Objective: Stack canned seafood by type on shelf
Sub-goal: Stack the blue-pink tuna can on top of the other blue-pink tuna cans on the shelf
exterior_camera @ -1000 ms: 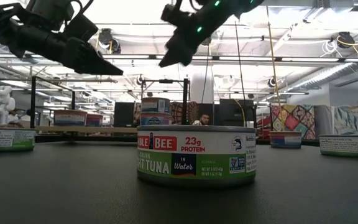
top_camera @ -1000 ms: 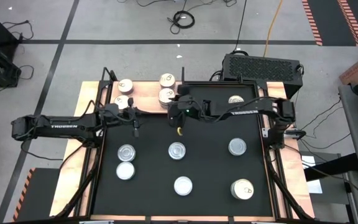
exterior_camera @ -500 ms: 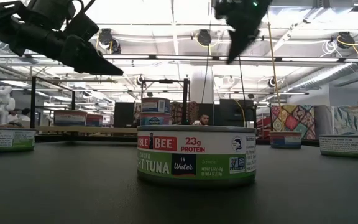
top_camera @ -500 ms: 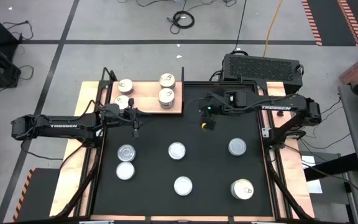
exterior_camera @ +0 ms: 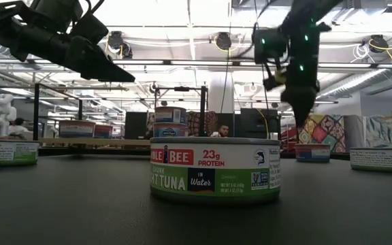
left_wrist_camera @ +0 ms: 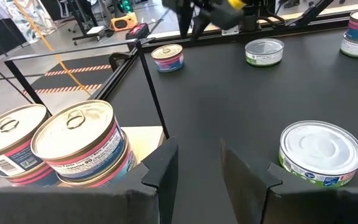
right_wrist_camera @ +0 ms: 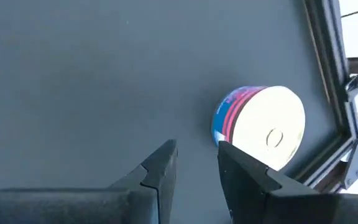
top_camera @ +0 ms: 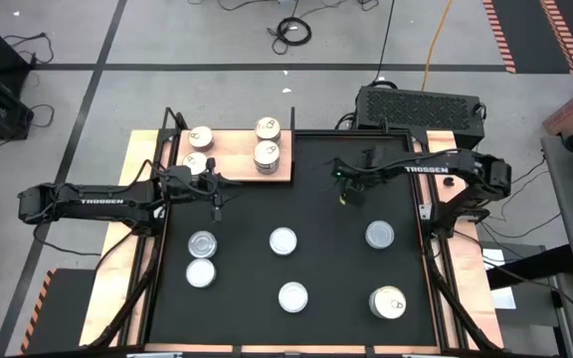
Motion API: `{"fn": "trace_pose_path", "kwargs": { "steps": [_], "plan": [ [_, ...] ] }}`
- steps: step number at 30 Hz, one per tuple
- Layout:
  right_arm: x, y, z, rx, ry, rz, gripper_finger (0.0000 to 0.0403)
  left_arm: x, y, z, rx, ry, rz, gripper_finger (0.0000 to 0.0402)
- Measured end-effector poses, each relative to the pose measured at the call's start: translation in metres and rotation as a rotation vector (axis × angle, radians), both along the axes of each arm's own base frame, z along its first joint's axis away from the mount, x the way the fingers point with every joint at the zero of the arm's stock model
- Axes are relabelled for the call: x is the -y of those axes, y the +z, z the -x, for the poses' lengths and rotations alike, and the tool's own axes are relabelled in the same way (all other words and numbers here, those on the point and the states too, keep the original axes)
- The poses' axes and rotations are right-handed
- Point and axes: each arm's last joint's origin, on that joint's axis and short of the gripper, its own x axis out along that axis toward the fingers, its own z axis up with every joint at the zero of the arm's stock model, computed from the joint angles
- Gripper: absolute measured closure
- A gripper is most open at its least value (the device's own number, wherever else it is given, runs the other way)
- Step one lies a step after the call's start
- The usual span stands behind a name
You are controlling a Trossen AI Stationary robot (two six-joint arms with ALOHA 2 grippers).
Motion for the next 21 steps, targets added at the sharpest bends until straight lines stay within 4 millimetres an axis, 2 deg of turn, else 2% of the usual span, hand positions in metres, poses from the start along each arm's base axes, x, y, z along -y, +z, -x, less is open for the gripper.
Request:
{"fn": "trace_pose_path", "kwargs": {
  "steps": [8, 21],
  "plan": [
    [0.015, -0.029, 0.019, -0.051, -0.024, -0.010, 0.0291, 0.000, -0.001, 0.000, -0.008, -0.001, -0.002, 0.0279],
    [0.029, -0.048, 0.031, -0.034, -0.061, 0.009, 0.0292, 0.000, -0.001, 0.000, -0.012, -0.005, -0.017, 0.0279]
  ]
}}
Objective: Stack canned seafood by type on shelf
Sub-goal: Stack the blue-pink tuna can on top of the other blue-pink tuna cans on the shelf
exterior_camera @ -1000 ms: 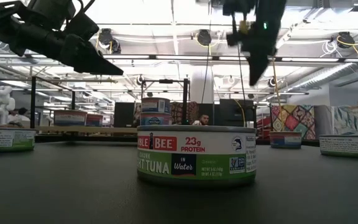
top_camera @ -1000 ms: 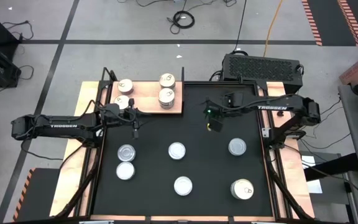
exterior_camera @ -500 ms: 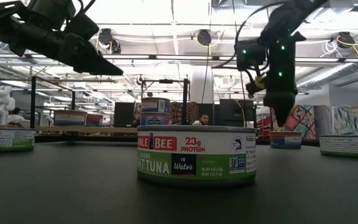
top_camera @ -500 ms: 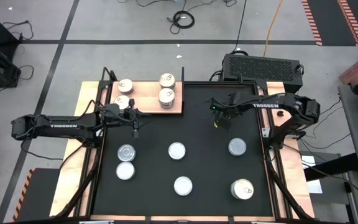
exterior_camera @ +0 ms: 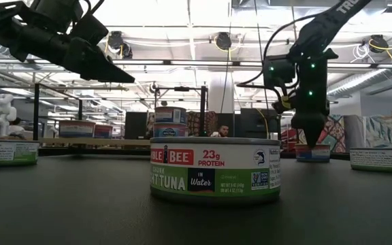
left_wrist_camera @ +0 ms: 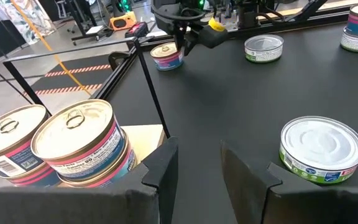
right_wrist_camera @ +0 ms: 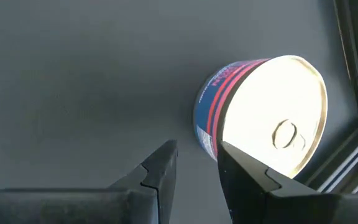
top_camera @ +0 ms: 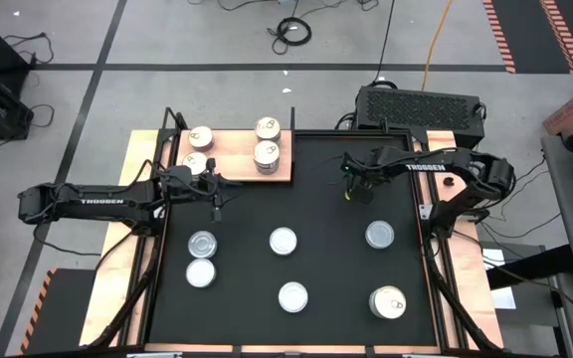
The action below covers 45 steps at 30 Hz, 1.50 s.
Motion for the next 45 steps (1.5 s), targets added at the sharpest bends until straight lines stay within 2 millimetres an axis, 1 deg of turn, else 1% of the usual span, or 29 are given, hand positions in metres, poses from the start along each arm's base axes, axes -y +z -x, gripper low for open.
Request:
{"fn": "trace_pose_path", "kwargs": {
  "steps": [4, 12, 14, 17, 23, 28, 32, 35, 39, 42, 45],
  "plan": [
    [0.000, -0.005, 0.004, -0.016, -0.005, 0.024, 0.0310, 0.000, 0.000, 0.000, 0.000, 0.000, 0.000, 0.0279],
    [-0.006, -0.021, 0.013, -0.025, -0.015, -0.023, 0.0389, 0.000, 0.000, 0.000, 0.000, 0.000, -0.001, 0.0279],
    [-0.007, -0.024, 0.014, -0.021, -0.014, -0.027, 0.0399, 0.000, 0.000, 0.000, 0.000, 0.000, -0.001, 0.0279],
    [-0.008, -0.025, 0.015, -0.028, -0.009, -0.031, 0.0401, 0.000, 0.000, 0.000, 0.001, 0.000, -0.001, 0.0279],
    [-0.016, -0.024, 0.009, -0.016, 0.041, -0.019, 0.0402, 0.000, 0.000, 0.000, 0.001, 0.000, -0.001, 0.0279],
    [-0.028, -0.025, 0.002, -0.005, 0.085, -0.023, 0.0402, 0.000, 0.000, 0.000, 0.001, -0.001, -0.002, 0.0279],
    [-0.042, -0.025, -0.004, 0.014, 0.155, -0.057, 0.0403, 0.000, 0.000, 0.000, 0.001, -0.001, -0.002, 0.0279],
    [-0.047, -0.023, -0.006, 0.030, 0.174, -0.057, 0.0403, 0.000, 0.000, 0.000, 0.001, -0.001, -0.002, 0.0279],
    [-0.048, -0.011, -0.005, 0.074, 0.204, -0.038, 0.0403, 0.000, 0.000, 0.000, 0.001, -0.001, -0.002, 0.0279],
    [-0.048, 0.004, 0.000, 0.127, 0.218, 0.004, 0.0400, 0.000, 0.000, 0.000, 0.001, -0.001, -0.002, 0.0279],
    [-0.043, 0.018, 0.008, 0.148, 0.190, 0.081, 0.0390, 0.000, 0.000, 0.000, 0.001, -0.001, -0.002, 0.0279]
  ]
}}
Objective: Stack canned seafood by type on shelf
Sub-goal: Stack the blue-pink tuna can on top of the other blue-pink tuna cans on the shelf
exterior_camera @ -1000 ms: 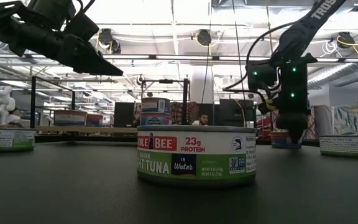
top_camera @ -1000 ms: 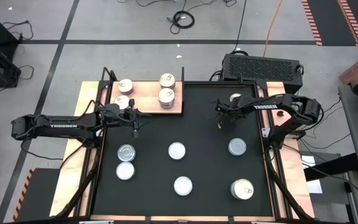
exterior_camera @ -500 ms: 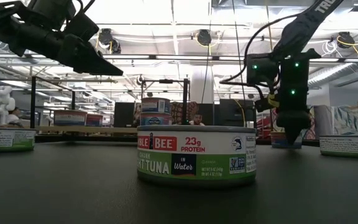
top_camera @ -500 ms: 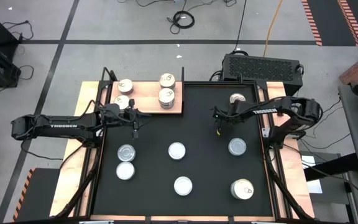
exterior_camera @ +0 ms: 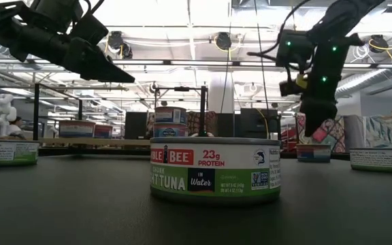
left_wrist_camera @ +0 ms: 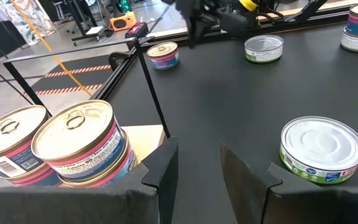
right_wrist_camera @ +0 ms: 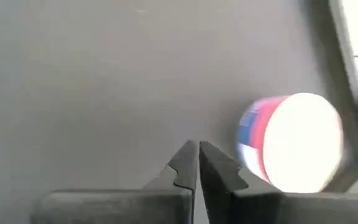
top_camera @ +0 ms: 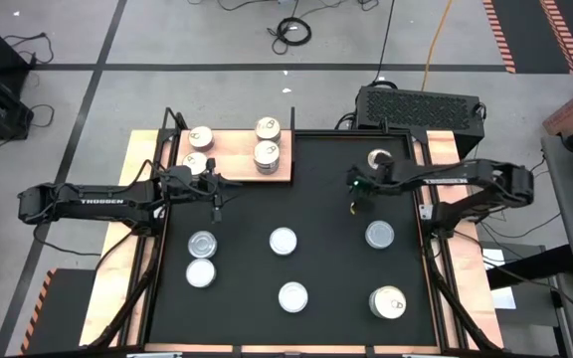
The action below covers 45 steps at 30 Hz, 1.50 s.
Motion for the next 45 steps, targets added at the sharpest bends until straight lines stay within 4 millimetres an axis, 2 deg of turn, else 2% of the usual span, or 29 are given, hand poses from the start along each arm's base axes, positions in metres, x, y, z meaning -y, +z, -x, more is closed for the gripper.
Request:
{"fn": "trace_pose_path", "kwargs": {
  "steps": [3, 7, 16, 19, 24, 28, 31, 38, 40, 45],
  "plan": [
    [0.006, 0.004, 0.006, -0.003, -0.019, 0.008, 0.0367, 0.000, 0.000, 0.000, 0.000, 0.001, 0.000, 0.0279],
    [0.016, 0.003, 0.010, -0.024, -0.034, 0.011, 0.0313, 0.000, 0.000, 0.000, 0.000, 0.001, 0.000, 0.0279],
    [0.039, -0.021, 0.005, -0.117, -0.067, 0.017, 0.0178, 0.000, 0.000, 0.000, 0.000, 0.001, 0.000, 0.0279],
    [0.044, -0.030, 0.003, -0.194, -0.095, 0.084, 0.0158, 0.000, 0.000, 0.000, 0.000, 0.001, 0.000, 0.0279],
    [0.049, -0.046, -0.002, -0.244, -0.103, 0.107, 0.0152, 0.000, 0.000, 0.000, 0.000, 0.001, -0.001, 0.0279],
    [0.053, -0.056, -0.005, -0.299, -0.118, 0.159, 0.0167, 0.000, 0.000, 0.000, -0.001, 0.001, -0.004, 0.0279],
    [0.054, -0.062, -0.006, -0.338, -0.128, 0.193, 0.0203, 0.000, 0.000, 0.000, -0.002, 0.001, -0.004, 0.0279],
    [0.054, -0.065, -0.007, -0.361, -0.133, 0.227, 0.0356, 0.000, 0.000, 0.000, -0.002, 0.002, -0.004, 0.0279],
    [0.051, -0.063, -0.007, -0.358, -0.119, 0.230, 0.0388, 0.000, 0.000, 0.000, -0.002, 0.002, -0.004, 0.0279],
    [0.040, -0.053, -0.011, -0.274, -0.085, 0.198, 0.0401, 0.000, 0.000, 0.000, -0.001, 0.002, -0.004, 0.0279]
  ]
}}
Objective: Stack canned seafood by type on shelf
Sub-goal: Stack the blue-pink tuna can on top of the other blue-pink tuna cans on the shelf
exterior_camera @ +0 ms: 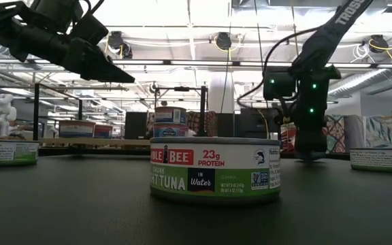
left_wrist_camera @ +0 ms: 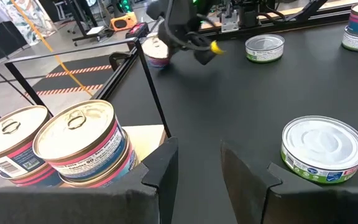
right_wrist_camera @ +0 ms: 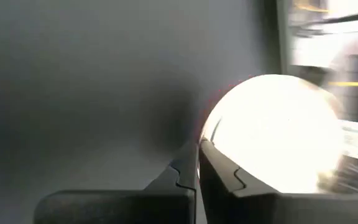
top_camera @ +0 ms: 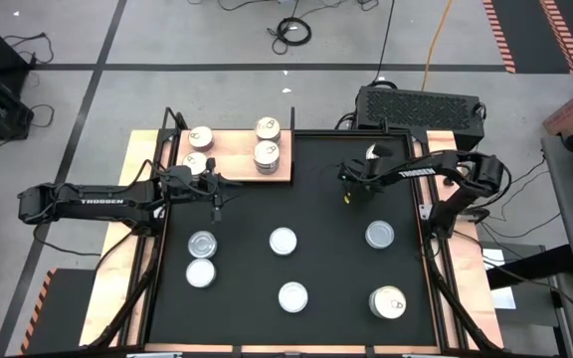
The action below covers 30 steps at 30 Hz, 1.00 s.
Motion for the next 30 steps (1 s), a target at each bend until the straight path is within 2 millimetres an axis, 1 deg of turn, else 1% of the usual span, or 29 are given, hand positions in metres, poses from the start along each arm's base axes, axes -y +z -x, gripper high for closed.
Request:
{"fn": "trace_pose_path", "kwargs": {
  "steps": [2, 5, 12, 15, 19, 22, 24, 27, 30],
  "plan": [
    [-0.008, 0.003, -0.001, 0.040, 0.022, -0.043, 0.0403, 0.000, 0.000, 0.000, 0.000, 0.000, 0.000, 0.0279],
    [-0.017, 0.015, -0.005, 0.109, 0.048, -0.029, 0.0402, 0.000, 0.000, 0.000, 0.000, 0.000, 0.000, 0.0279],
    [-0.039, 0.024, -0.010, 0.143, 0.083, -0.023, 0.0402, 0.000, 0.000, 0.000, 0.001, 0.000, 0.000, 0.0279],
    [-0.047, 0.032, -0.014, 0.153, 0.076, -0.017, 0.0402, 0.000, 0.000, 0.000, 0.001, 0.001, 0.001, 0.0279],
    [-0.065, 0.042, -0.021, 0.177, 0.096, -0.059, 0.0402, 0.000, 0.000, 0.000, 0.002, 0.001, 0.004, 0.0279],
    [-0.080, 0.050, -0.030, 0.227, 0.129, -0.099, 0.0402, 0.000, 0.000, 0.000, 0.002, 0.001, 0.004, 0.0279],
    [-0.087, 0.052, -0.031, 0.239, 0.121, -0.093, 0.0402, 0.000, 0.000, 0.000, 0.002, 0.001, 0.004, 0.0279],
    [-0.089, 0.053, -0.028, 0.227, 0.094, -0.054, 0.0402, 0.000, 0.000, 0.000, 0.002, 0.001, 0.004, 0.0279],
    [-0.080, 0.053, -0.026, 0.223, 0.052, -0.074, 0.0401, 0.000, 0.000, 0.000, 0.002, -0.001, 0.006, 0.0279]
  ]
}}
